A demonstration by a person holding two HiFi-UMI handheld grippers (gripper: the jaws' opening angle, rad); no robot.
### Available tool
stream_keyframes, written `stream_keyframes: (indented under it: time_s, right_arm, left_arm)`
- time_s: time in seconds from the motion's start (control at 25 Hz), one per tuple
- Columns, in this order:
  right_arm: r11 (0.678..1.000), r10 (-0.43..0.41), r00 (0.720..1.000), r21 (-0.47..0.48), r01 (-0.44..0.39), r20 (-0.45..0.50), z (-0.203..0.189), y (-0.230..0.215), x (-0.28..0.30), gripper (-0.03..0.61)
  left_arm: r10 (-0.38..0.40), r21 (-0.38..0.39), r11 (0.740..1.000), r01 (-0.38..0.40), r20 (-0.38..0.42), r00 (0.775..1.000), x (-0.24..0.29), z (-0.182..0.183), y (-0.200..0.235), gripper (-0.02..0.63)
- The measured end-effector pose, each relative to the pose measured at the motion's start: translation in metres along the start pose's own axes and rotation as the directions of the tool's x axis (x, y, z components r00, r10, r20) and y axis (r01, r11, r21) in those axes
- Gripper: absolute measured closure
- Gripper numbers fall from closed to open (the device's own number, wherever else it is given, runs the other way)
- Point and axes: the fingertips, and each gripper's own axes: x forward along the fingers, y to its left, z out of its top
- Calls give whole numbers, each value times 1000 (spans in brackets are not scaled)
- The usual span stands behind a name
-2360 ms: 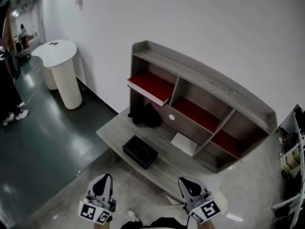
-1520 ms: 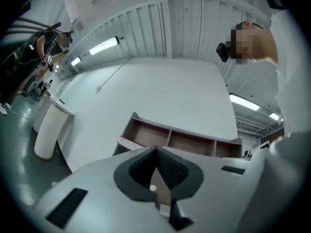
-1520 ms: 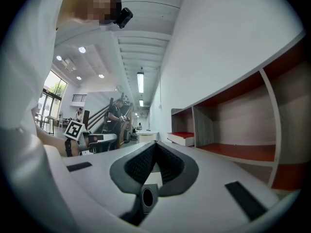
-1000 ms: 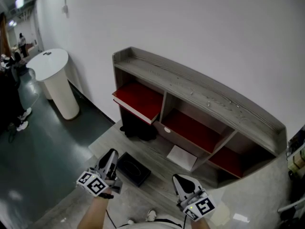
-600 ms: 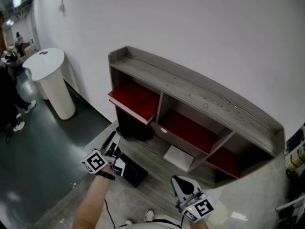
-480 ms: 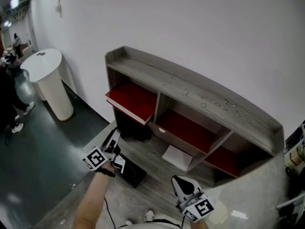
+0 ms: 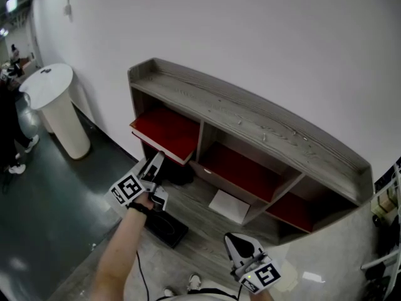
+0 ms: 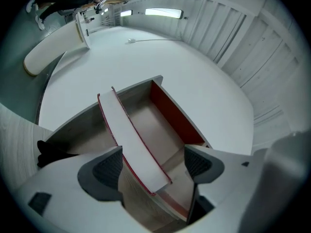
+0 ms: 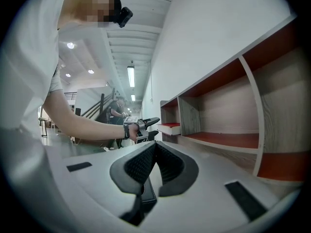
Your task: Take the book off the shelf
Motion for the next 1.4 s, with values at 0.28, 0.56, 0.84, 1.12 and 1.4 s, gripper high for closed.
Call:
stream_keyframes:
  time_s: [0.28, 0.56, 0.84, 1.12, 1.4]
  right_arm:
    - [1000, -25, 1000, -11, 25, -5, 4, -13, 0, 555]
    - [999, -47, 999, -10, 47, -16, 4, -21, -5, 555]
    - [997, -72, 997, -21, 72, -20, 7, -34, -8, 555]
    - [997, -78, 997, -8, 78, -11, 9, -37, -5, 555]
    - [993, -117, 993, 5, 117, -9, 5, -51, -19, 555]
  left_arm:
    - [16, -119, 993, -16, 5, 1000, 35, -1, 21, 169]
    - [65, -184, 981, -64, 0, 998, 56, 5, 48, 160]
    - [44, -222, 974, -33, 44, 998, 71, 17, 62, 161]
    - [7, -254, 967, 7, 52, 999, 90, 12, 54, 167]
    - [-9, -343, 939, 24, 47, 999, 78, 7, 62, 319]
